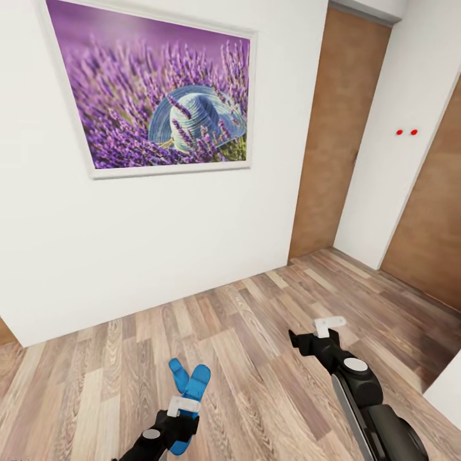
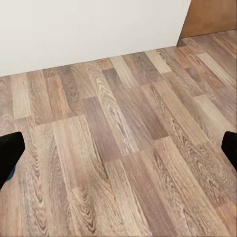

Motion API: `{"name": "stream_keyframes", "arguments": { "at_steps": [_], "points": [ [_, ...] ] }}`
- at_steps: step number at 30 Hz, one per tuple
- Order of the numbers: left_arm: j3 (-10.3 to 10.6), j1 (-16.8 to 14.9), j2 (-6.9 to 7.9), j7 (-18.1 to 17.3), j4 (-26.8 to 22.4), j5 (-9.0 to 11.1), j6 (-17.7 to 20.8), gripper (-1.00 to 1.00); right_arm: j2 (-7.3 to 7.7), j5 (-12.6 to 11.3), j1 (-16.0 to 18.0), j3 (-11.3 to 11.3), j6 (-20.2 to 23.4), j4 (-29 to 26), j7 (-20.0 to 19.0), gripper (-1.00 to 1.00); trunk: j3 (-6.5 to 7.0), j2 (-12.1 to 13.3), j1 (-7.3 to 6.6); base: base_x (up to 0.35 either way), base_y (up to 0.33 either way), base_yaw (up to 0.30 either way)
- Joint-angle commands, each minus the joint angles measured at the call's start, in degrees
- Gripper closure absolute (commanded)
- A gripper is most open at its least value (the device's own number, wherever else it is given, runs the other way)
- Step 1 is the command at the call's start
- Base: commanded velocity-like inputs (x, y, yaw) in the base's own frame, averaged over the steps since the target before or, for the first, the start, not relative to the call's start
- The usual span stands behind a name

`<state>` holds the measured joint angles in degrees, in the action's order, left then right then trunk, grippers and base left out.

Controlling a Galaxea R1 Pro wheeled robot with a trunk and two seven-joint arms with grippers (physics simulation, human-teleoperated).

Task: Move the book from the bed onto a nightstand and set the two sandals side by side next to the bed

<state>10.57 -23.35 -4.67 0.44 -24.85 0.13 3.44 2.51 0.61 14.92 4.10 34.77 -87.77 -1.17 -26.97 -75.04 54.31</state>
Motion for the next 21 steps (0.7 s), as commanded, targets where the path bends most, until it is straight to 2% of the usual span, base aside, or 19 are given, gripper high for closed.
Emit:
{"name": "stream_keyframes", "arguments": {
  "at_steps": [1, 8, 13, 21],
  "points": [
    [0.24, -0.03, 0.02, 0.49, -0.11, -0.11, 0.34, 1.0, 0.05, 0.08, 0.02, 0.01, 0.3, -0.07, -0.11, -1.0, -0.06, -0.03, 0.03, 0.294, -0.159, 0.255],
    [0.24, -0.03, 0.02, 0.45, -0.11, -0.1, 0.41, 1.0, 0.04, 0.15, 0.02, 0.01, 0.3, -0.01, -0.1, -1.0, -0.06, -0.03, 0.03, 0.278, -0.171, 0.246],
    [0.24, -0.03, 0.02, 0.37, -0.11, -0.07, 0.43, 1.0, 0.04, 0.16, 0.02, -0.04, 0.3, 0.01, -0.41, -1.0, -0.06, -0.03, 0.03, 0.237, -0.176, 0.094],
    [0.24, -0.04, 0.02, 0.35, -0.14, 0.15, 0.14, 1.0, 0.04, 0.17, 0.02, 0.0, 0.3, -0.03, -0.39, -1.0, -0.06, -0.03, 0.03, 0.111, -0.082, 0.16]
  ]
}}
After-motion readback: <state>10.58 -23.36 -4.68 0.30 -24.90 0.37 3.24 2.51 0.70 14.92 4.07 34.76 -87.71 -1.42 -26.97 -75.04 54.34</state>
